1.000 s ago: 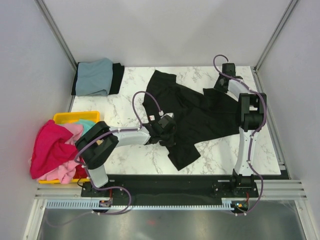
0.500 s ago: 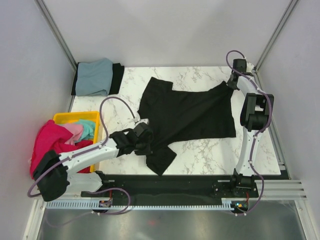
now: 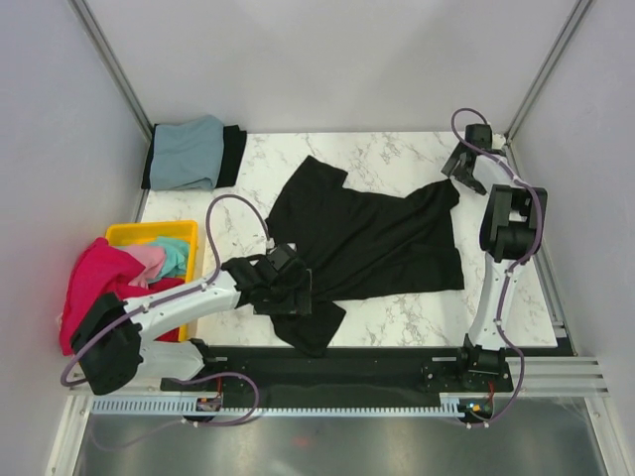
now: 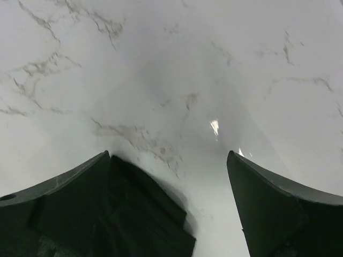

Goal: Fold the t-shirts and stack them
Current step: Flatten the tshirt out

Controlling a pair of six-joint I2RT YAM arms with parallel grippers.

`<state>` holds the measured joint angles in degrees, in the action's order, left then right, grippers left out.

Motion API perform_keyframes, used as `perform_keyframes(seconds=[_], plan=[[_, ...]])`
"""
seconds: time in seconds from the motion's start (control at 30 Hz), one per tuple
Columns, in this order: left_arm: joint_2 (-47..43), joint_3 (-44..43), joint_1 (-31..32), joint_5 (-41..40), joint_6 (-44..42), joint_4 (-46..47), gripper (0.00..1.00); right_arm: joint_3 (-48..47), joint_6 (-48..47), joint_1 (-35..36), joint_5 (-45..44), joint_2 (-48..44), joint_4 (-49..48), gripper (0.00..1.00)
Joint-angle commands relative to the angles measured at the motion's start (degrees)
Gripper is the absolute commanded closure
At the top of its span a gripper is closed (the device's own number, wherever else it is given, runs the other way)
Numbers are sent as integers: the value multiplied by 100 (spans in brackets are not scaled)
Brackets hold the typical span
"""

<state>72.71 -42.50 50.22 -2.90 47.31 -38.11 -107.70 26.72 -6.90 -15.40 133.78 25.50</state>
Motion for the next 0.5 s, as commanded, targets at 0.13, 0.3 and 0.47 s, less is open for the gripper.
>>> perform_keyframes(seconds=[0.13, 0.3, 0.47], plan=[[-1126, -671, 32, -220, -222, -451, 0, 1861, 201, -198, -667, -2634, -27, 2], [-1654, -454, 32, -273, -135, -601, 7, 3928, 771, -242, -116, -4665, -62, 2], [-1830, 48, 120, -88, 24, -601, 10, 6636, 1239, -207, 862, -6263, -396, 3]])
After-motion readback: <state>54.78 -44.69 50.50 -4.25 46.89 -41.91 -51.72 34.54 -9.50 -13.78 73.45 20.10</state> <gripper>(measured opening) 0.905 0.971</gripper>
